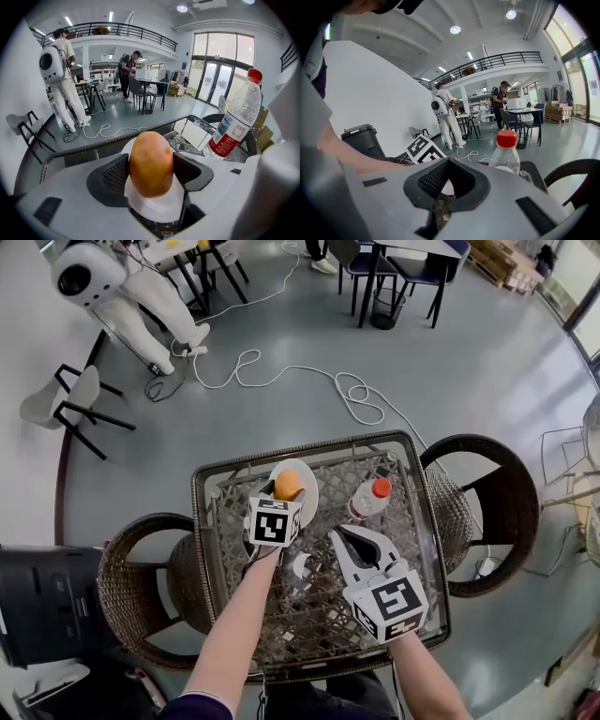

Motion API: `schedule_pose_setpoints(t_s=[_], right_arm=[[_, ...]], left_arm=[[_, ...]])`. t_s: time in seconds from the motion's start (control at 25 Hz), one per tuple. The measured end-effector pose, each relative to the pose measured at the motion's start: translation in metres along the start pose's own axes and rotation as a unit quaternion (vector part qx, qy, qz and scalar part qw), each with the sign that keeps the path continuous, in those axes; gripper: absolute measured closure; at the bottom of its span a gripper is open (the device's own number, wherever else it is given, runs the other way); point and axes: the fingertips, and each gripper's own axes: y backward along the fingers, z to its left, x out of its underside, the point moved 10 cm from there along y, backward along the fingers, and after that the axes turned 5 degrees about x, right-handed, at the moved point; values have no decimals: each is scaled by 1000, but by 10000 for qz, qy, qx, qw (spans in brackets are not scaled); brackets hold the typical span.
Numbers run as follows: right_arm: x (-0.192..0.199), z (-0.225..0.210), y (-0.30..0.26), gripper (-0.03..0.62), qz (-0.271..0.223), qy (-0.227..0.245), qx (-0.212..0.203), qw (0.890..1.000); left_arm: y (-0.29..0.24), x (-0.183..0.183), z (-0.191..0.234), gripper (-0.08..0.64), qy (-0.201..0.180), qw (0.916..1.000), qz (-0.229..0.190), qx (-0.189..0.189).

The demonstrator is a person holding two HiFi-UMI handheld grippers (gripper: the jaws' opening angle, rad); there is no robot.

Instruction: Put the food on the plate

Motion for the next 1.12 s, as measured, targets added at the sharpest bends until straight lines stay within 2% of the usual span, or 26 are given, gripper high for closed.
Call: schedule_pose_setpoints(t_s=[0.16, 0.36, 0.76, 1.12], right_arm=[[2, -1, 3, 588, 16, -27, 15, 10000], [2, -1, 6, 588, 8, -48, 53, 10000], [2, 0, 13, 588, -7, -110, 80, 9999], [1, 1, 18, 588, -34, -145, 105, 9998]], left_arm=[[-3, -3, -3, 259, -52, 9999, -45, -120], [-3, -3, -7, 259, -468, 9978, 58, -473], [-1, 0, -12, 259, -288, 9995, 5, -155], [15, 5, -15, 259, -122, 9998, -161, -72]])
